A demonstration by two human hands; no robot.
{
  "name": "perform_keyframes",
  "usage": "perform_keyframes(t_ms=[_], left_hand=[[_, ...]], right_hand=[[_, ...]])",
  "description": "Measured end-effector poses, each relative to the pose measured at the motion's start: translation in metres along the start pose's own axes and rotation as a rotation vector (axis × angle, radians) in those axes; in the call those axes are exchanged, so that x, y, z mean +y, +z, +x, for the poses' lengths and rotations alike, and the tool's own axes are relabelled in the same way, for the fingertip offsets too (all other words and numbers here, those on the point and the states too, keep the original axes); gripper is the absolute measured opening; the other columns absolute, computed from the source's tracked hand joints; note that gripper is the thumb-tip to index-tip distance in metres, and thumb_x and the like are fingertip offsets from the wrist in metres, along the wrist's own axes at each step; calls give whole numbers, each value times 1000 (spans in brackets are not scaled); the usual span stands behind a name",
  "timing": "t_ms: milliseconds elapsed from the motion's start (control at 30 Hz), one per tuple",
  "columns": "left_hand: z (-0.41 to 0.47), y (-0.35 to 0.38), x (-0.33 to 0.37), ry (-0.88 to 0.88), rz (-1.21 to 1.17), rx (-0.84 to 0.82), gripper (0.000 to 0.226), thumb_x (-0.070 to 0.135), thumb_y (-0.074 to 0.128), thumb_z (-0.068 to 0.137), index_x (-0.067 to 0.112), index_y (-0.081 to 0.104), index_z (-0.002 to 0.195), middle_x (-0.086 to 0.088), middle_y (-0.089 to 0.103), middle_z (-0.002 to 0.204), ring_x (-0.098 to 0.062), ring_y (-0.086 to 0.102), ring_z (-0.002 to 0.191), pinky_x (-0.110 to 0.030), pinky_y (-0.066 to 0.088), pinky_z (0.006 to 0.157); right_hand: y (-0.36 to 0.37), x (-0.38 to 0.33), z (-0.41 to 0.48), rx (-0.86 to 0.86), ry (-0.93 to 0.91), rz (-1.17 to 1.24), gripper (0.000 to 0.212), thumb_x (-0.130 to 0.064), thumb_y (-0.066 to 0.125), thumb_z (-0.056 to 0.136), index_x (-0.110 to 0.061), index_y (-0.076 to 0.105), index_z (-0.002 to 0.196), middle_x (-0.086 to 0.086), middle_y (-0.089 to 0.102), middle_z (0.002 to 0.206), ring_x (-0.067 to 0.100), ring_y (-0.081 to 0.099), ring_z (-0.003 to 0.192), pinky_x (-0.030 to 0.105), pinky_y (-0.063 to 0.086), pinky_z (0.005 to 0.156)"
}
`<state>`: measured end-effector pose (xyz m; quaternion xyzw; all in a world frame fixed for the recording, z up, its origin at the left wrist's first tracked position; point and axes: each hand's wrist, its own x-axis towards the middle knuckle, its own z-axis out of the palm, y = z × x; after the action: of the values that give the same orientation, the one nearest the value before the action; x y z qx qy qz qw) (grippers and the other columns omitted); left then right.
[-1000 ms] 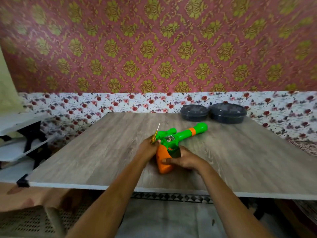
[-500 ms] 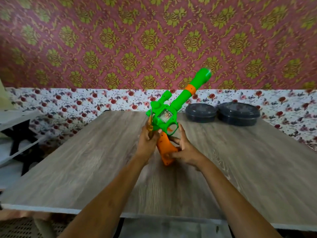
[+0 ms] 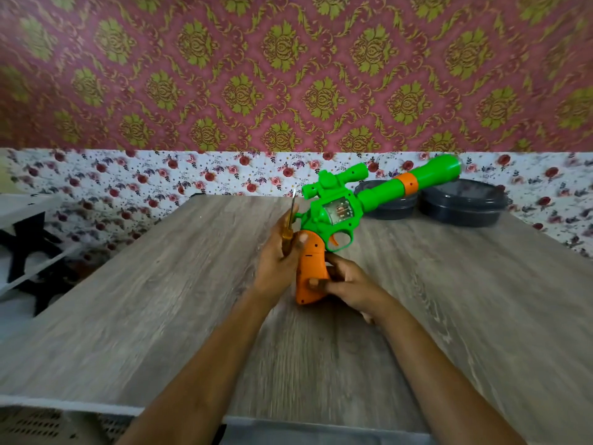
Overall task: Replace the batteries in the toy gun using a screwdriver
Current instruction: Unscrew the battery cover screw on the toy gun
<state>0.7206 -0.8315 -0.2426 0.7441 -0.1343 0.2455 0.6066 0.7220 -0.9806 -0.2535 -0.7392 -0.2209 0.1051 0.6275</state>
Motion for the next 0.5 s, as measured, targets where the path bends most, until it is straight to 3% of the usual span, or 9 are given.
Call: perform_keyframes(t_ms=[67, 133, 233, 333, 400, 500], left_hand=[[-3, -4, 2, -37, 29, 135, 34, 20, 49, 97, 29, 43, 129, 19, 53, 110, -2, 58, 96, -28, 55, 81], [-8, -10, 7, -87, 73, 279, 26, 15, 48, 97, 22, 49, 122, 7, 56, 89, -8, 55, 71, -24, 50, 59], [-24, -17, 13, -219, 279, 281, 32, 20, 54, 94, 16, 43, 123, 5, 51, 73, -11, 49, 62, -26, 36, 57], [-47, -19, 23, -300, 299, 149, 24, 23, 47, 95, 17, 35, 115, -4, 61, 84, -22, 54, 70, -30, 39, 65], [-58, -18, 28, -272, 313, 115, 14, 26, 40, 97, 18, 33, 106, -6, 60, 88, -21, 52, 73, -30, 36, 66], [-66, -14, 34, -206, 293, 136, 7, 22, 39, 96, 15, 36, 97, 4, 47, 72, -11, 44, 62, -29, 31, 57]], right_hand=[[-2, -2, -1, 35, -17, -18, 40, -2, 62, 83, -22, 51, 116, 6, 62, 115, 15, 59, 105, 31, 48, 95], [-6, -3, -2, 65, -23, -21, 39, -1, 63, 83, -21, 53, 115, 5, 63, 113, 14, 60, 102, 29, 48, 94], [-9, -3, -4, 87, -15, -40, 43, -1, 61, 84, -19, 51, 121, 4, 62, 114, 14, 58, 105, 23, 47, 91], [-8, -7, -8, 86, -3, -78, 44, -2, 58, 87, -14, 48, 128, 4, 59, 117, 14, 54, 108, 22, 45, 92], [-5, -11, -11, 85, 15, -90, 45, -1, 58, 87, -12, 48, 130, 6, 58, 121, 14, 53, 109, 25, 42, 95], [-2, -13, -14, 93, 15, -117, 48, -1, 57, 87, -11, 45, 132, 8, 57, 125, 16, 53, 112, 28, 42, 98]])
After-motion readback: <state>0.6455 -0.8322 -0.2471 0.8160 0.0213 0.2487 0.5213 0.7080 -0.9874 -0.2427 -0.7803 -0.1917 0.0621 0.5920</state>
